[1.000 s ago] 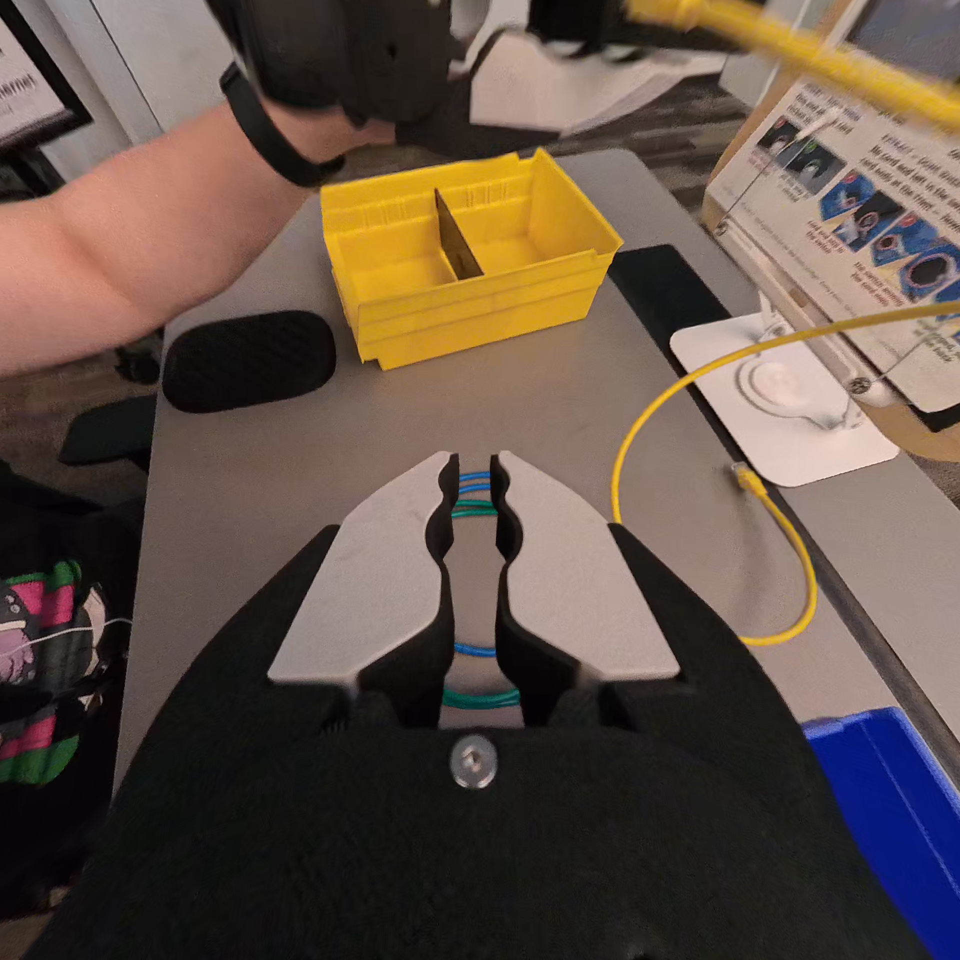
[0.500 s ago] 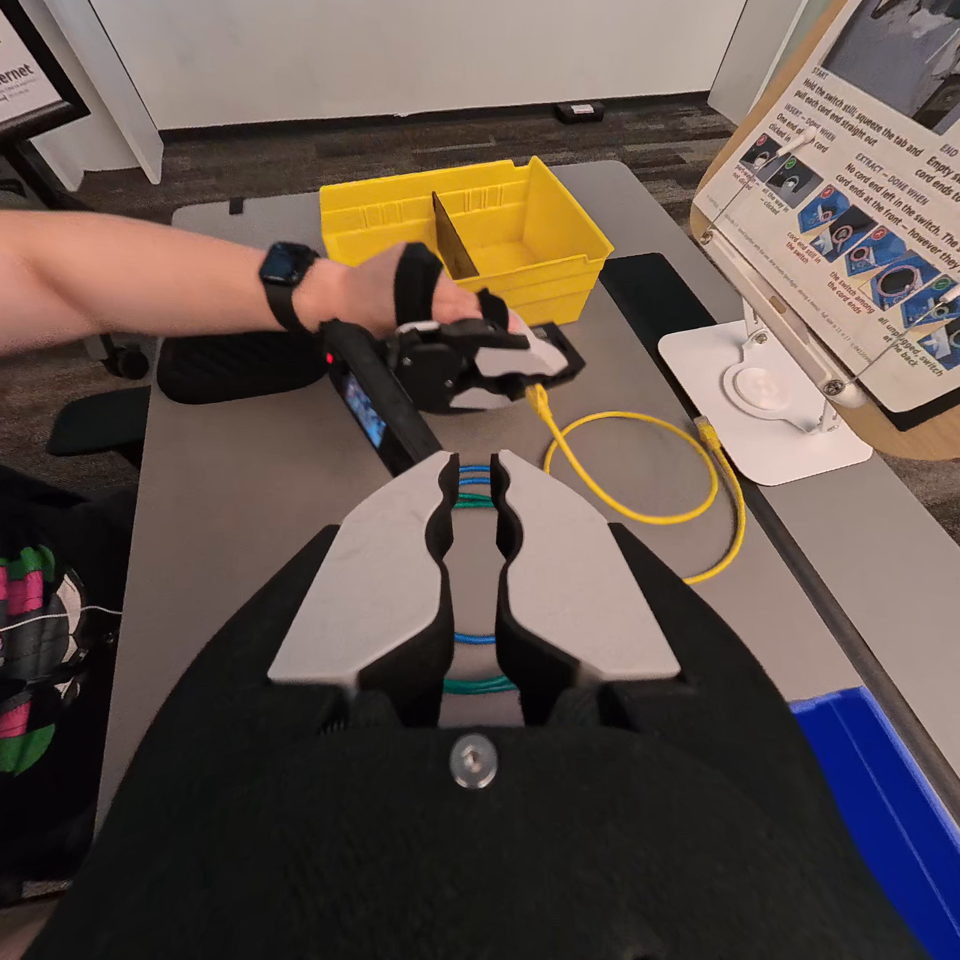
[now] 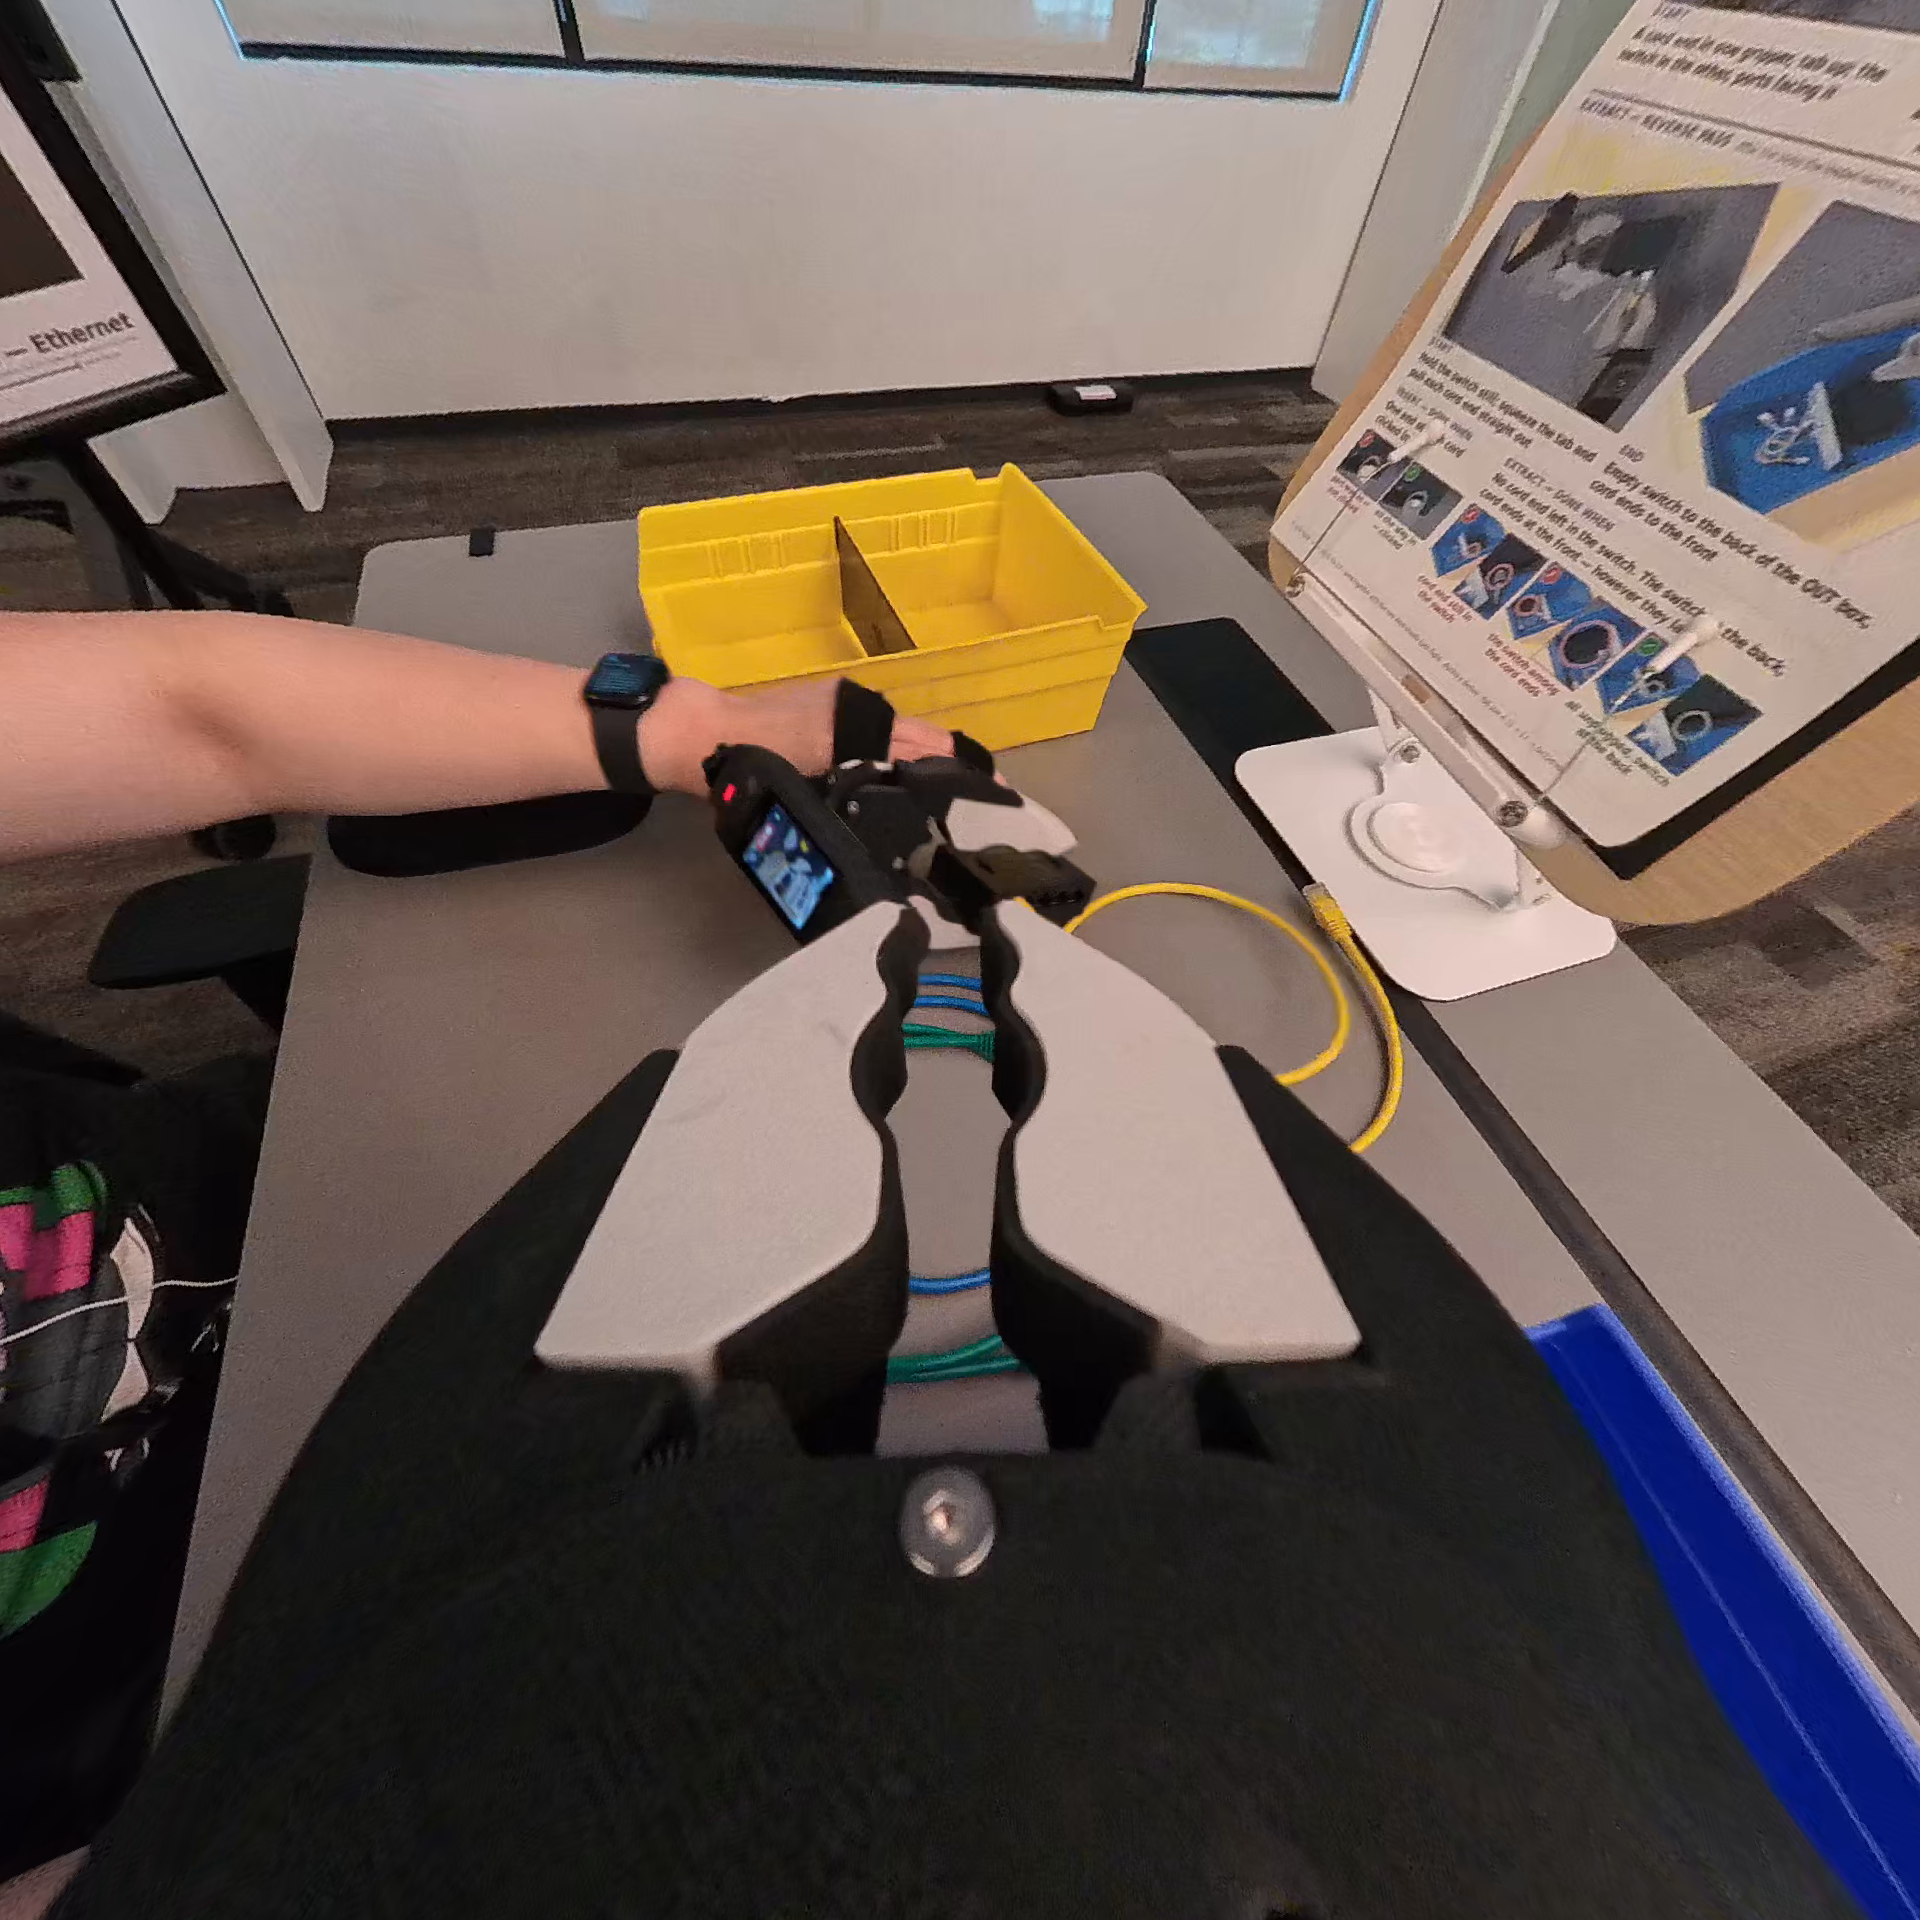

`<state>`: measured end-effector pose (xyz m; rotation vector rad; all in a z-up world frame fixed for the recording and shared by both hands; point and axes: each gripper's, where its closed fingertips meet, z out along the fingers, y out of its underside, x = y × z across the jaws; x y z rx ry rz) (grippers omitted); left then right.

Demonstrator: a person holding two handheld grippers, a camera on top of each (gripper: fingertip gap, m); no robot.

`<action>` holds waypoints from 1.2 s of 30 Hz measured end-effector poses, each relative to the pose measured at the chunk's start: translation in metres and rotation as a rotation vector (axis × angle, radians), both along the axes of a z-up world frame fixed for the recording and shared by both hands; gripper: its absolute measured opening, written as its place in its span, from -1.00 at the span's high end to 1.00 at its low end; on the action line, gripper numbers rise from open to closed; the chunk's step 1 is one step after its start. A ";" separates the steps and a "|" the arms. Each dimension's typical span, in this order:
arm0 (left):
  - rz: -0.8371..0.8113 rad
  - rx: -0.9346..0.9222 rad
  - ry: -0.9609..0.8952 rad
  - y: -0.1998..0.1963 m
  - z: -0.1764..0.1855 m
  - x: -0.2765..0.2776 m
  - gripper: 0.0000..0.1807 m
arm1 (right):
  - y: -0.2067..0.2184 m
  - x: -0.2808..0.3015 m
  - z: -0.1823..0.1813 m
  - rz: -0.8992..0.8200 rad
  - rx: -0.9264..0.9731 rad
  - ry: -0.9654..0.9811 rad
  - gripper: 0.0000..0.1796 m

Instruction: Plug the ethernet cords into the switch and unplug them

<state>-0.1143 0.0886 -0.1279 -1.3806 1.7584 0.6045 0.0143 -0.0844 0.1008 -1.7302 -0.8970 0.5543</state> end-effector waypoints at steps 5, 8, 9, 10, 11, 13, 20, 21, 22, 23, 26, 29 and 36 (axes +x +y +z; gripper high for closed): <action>0.067 -0.296 -0.248 -0.035 0.018 -0.003 0.18 | -0.002 0.010 0.006 -0.024 0.020 0.025 0.87; 0.083 -0.570 -0.510 -0.064 0.036 0.031 0.33 | 0.000 0.013 0.005 -0.039 0.021 0.016 0.87; 0.096 -0.626 -0.563 -0.069 0.039 0.042 0.43 | 0.001 0.013 0.004 -0.041 0.020 0.013 0.87; 0.128 -0.669 -0.589 -0.072 0.038 0.051 0.50 | 0.001 0.013 0.004 -0.044 0.019 0.011 0.87; 0.178 -0.694 -0.586 -0.073 0.032 0.057 0.58 | 0.001 0.013 0.004 -0.046 0.018 0.008 0.87; 0.268 -0.697 -0.525 -0.069 0.017 0.063 0.59 | 0.001 0.013 0.003 -0.049 0.017 0.001 0.86; 0.466 -0.820 -0.460 -0.066 -0.021 0.063 0.51 | -0.001 0.017 0.005 -0.057 0.030 0.004 0.87; 0.482 -0.823 -0.438 -0.065 -0.026 0.062 0.55 | 0.000 0.017 0.005 -0.058 0.030 0.004 0.87; 0.491 -0.822 -0.415 -0.064 -0.030 0.061 0.59 | 0.000 0.017 0.004 -0.058 0.027 0.002 0.87; 0.486 -0.822 -0.405 -0.063 -0.032 0.062 0.63 | 0.001 0.017 0.003 -0.058 0.023 -0.002 0.87; 0.442 -0.827 -0.431 -0.061 -0.023 0.065 0.76 | 0.003 0.015 -0.001 -0.059 0.011 -0.018 0.87; 0.377 -0.844 -0.522 -0.069 0.006 0.067 0.84 | 0.007 0.011 -0.005 -0.056 0.001 -0.032 0.86; 0.186 -0.766 -0.847 -0.075 0.137 0.052 0.87 | 0.030 -0.033 -0.010 0.003 -0.026 0.020 0.80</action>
